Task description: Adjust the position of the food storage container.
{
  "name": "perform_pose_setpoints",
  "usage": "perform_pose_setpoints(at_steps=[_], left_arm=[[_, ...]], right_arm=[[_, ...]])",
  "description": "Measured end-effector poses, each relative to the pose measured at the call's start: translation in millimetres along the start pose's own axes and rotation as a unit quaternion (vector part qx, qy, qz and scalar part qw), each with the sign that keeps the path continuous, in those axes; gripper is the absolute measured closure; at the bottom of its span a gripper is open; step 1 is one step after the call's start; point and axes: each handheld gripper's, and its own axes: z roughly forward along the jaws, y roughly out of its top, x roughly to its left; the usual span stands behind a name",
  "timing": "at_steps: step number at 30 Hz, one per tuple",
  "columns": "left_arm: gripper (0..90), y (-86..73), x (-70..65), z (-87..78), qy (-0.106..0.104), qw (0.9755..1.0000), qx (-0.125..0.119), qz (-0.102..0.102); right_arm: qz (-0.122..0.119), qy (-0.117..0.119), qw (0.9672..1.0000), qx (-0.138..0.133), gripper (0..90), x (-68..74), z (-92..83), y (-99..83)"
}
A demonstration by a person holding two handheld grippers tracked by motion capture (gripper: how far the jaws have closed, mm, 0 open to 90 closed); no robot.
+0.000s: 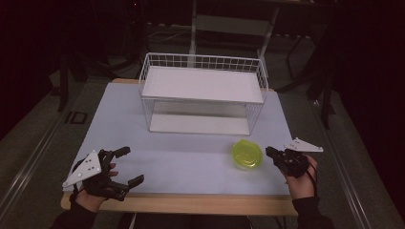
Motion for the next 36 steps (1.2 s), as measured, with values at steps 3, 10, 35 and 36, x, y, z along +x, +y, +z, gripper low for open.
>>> perform_pose_setpoints(at_steps=[3,10,35,36], left_arm=[[1.3,0.2,-0.2,0.0,-0.001,1.0000,0.000,0.001],[1.3,0.3,-0.5,-0.1,-0.002,1.0000,0.001,0.003],[1.3,0.3,-1.0,0.7,-0.003,1.0000,0.001,0.005],[1.3,0.3,-1.0,0.7,-0.003,1.0000,0.001,0.005]], right_arm=[[0.007,-0.001,0.9998,0.016,90.0,-2.7,6.0,-6.0],[0.030,-0.008,0.9984,0.047,90.0,-12.1,21.1,-18.5],[0.036,0.040,0.9926,0.109,90.0,11.0,60.9,-29.1],[0.030,0.046,0.9923,0.111,90.0,15.8,63.0,-28.9]])
